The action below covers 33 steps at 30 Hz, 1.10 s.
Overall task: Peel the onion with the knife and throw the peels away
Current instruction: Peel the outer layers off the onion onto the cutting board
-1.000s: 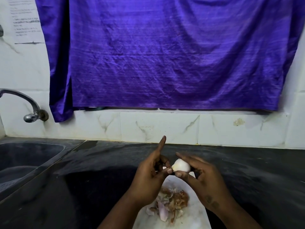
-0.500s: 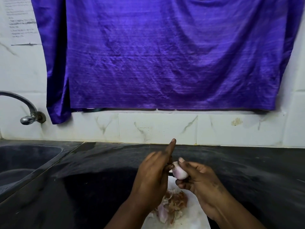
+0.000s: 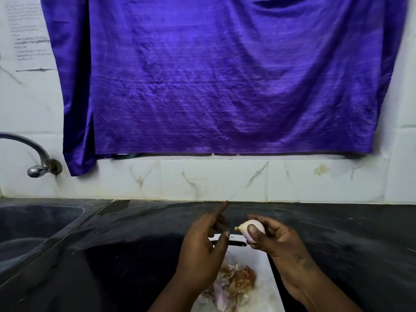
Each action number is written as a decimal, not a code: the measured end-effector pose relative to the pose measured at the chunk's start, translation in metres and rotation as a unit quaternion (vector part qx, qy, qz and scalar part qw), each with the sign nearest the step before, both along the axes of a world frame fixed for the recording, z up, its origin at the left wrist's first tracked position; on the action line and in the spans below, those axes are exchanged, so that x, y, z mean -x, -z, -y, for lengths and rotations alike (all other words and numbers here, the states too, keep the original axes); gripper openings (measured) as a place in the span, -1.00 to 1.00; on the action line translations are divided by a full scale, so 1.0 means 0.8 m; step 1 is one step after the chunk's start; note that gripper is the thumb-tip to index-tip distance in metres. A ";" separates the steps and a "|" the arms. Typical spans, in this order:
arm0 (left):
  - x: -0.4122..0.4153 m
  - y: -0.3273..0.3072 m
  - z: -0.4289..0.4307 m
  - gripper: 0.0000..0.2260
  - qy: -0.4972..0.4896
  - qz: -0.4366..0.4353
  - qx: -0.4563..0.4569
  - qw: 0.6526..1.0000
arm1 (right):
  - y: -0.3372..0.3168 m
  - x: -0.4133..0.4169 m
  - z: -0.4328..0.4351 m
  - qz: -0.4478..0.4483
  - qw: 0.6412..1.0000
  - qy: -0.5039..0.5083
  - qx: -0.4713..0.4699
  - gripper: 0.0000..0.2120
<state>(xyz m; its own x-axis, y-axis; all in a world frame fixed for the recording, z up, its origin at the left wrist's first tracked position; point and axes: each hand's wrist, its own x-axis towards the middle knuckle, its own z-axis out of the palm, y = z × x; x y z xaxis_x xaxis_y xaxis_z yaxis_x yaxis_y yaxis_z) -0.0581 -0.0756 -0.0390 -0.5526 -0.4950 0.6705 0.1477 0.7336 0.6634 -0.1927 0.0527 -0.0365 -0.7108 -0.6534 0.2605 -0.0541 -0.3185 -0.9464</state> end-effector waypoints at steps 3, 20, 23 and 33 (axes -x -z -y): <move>0.001 -0.002 -0.005 -0.43 0.071 -0.023 -0.063 0.995 | 0.003 0.002 0.001 -0.021 1.000 -0.001 0.002 -0.64; 0.006 0.003 0.012 -0.37 0.189 -0.023 -0.285 0.939 | 0.007 -0.005 0.004 -0.090 0.995 -0.037 0.019 -0.67; 0.007 0.006 0.014 -0.36 0.207 -0.015 -0.300 0.931 | 0.012 -0.006 0.009 -0.111 0.993 -0.013 0.037 -0.63; 0.011 -0.001 0.009 -0.38 0.249 -0.092 -0.394 0.880 | 0.012 -0.026 0.022 -0.177 0.981 0.057 0.059 -0.61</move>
